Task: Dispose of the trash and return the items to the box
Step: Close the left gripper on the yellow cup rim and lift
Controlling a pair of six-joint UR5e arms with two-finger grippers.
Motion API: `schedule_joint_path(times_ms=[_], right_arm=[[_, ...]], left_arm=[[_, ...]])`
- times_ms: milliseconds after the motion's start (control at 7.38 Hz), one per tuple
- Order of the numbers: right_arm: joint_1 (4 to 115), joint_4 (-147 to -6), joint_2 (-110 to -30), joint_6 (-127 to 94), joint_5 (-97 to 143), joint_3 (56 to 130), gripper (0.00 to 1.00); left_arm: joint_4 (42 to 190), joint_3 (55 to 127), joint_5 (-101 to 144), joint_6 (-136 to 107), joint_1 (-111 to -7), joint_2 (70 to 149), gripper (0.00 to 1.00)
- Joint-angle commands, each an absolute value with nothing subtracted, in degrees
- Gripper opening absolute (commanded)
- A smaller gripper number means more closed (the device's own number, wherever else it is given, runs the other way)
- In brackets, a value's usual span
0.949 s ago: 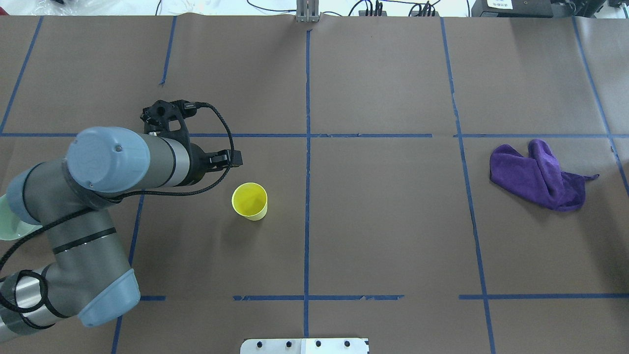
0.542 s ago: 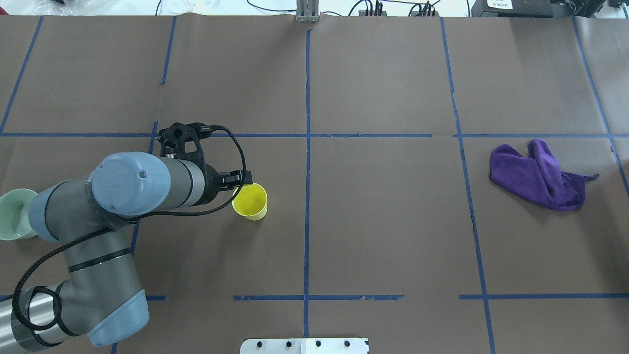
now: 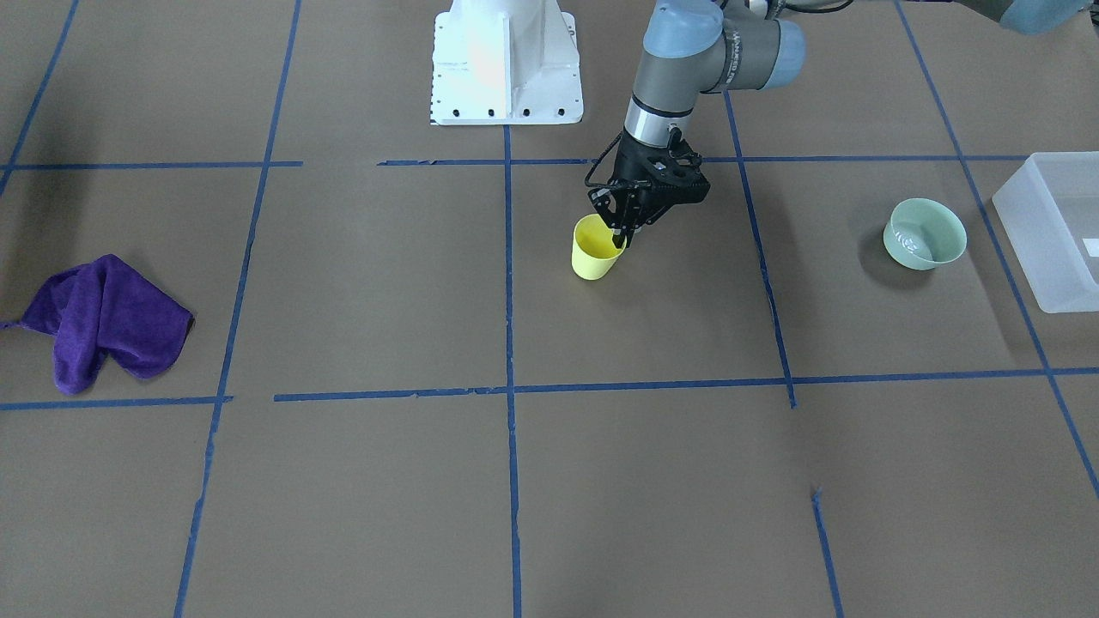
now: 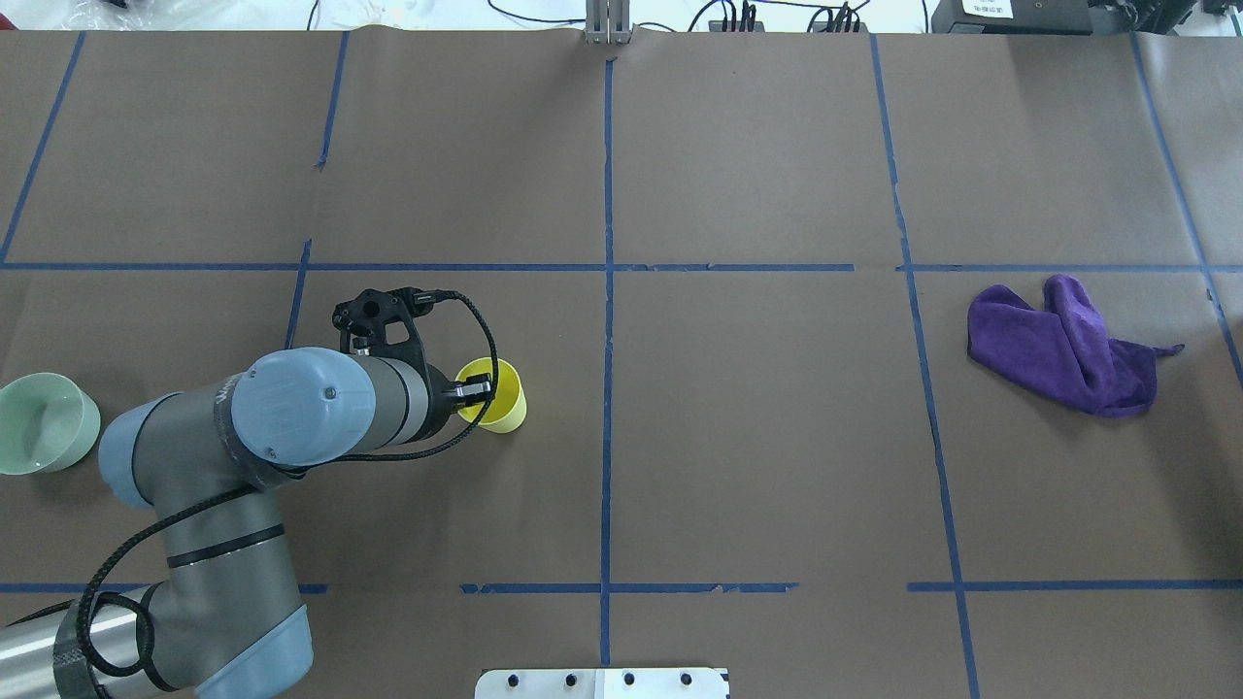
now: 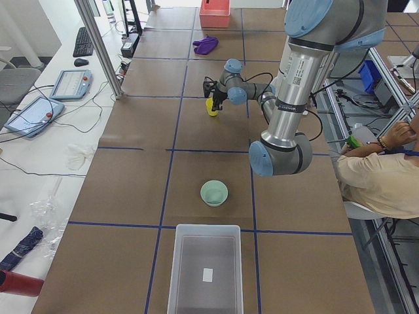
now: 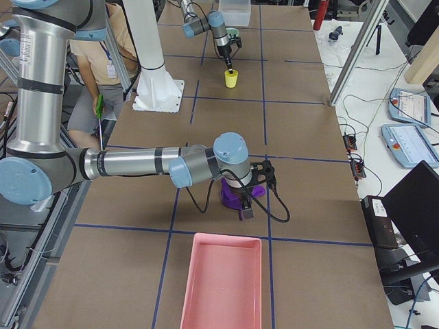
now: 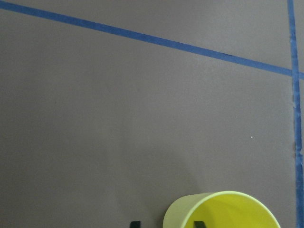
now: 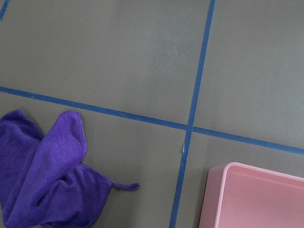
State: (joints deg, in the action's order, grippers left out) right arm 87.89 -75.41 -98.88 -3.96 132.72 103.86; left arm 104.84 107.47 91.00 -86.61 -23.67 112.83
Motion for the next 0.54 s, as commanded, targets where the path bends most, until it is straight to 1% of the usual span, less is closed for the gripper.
schedule_joint_path(times_ms=[0,407], right_arm=[[87.9,-75.4,-98.9,-4.0,132.7,103.8,1.00],[87.9,-75.4,-98.8,-4.0,132.8,104.0,1.00]], left_arm=[[104.6,110.8,91.1,-85.6,-24.3,112.3,0.00],[97.3,119.2,94.3,-69.4,-33.8,112.1,0.00]])
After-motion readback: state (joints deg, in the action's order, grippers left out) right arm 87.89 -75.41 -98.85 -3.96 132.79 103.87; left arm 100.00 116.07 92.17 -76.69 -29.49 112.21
